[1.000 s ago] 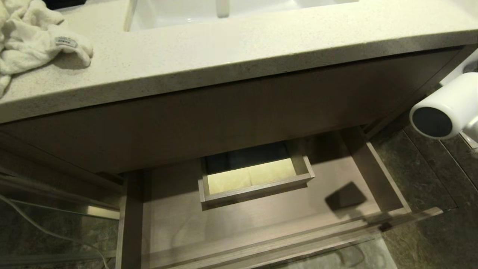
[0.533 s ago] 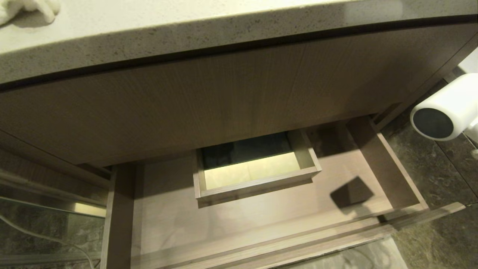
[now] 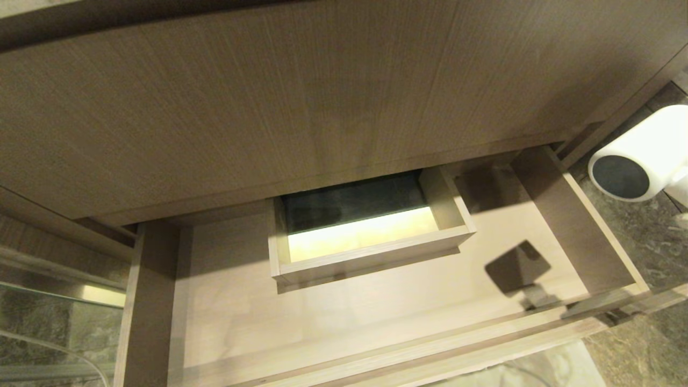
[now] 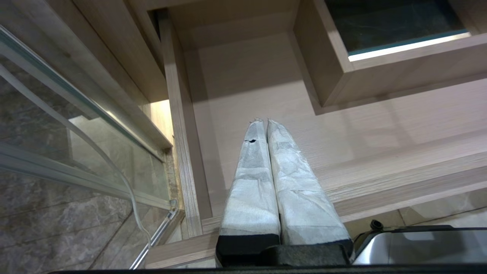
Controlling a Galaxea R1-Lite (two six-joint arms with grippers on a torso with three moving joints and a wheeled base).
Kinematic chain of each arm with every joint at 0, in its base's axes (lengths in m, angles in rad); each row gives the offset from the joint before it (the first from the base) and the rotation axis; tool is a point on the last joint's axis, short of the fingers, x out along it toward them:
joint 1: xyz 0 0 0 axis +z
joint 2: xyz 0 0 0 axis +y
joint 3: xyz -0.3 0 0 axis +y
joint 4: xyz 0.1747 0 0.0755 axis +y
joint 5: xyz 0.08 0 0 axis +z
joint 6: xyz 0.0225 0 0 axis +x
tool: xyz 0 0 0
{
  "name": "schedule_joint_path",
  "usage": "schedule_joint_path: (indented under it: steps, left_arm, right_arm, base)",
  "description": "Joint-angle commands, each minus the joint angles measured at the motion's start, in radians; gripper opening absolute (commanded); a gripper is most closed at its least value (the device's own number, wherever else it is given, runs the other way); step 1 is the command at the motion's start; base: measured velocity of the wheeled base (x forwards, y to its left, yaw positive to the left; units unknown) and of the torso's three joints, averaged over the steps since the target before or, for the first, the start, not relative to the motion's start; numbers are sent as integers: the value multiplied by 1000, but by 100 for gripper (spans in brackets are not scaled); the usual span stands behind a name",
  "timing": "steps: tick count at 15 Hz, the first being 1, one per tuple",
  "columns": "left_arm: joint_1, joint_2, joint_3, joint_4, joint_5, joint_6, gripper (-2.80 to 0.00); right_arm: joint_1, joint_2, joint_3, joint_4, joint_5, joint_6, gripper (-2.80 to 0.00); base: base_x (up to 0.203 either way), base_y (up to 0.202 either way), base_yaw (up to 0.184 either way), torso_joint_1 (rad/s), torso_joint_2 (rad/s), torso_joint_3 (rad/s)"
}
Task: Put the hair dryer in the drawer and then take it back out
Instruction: Put it into the drawer
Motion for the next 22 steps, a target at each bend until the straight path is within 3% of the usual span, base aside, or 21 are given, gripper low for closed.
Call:
schedule_joint_path:
  steps: [1,7,12,18,22]
  left_arm:
    - [0,2,0,-1,0,0,-280]
    - [0,2,0,-1,0,0,-280]
    - [0,0,0,-1,1,0,-280]
    - [0,1,-1,-1,1,0,-280]
    - [0,0,0,-1,2,0,-280]
  right_arm:
    - [0,8,3,2,2,-4,-280]
    - [-14,137,-24,12,5,64,-280]
    - [-10,418,-97,8,3,69,-280]
    - [46,719,-311,8,45,78,-280]
    - [101,804,-337,-41,56,79,-280]
  base:
    - [0,0,0,-54,210,152]
    - [0,0,0,-10,35,30]
    - [0,0,0,0,0,0]
    - [0,0,0,0,0,0]
    - [0,0,0,0,0,0]
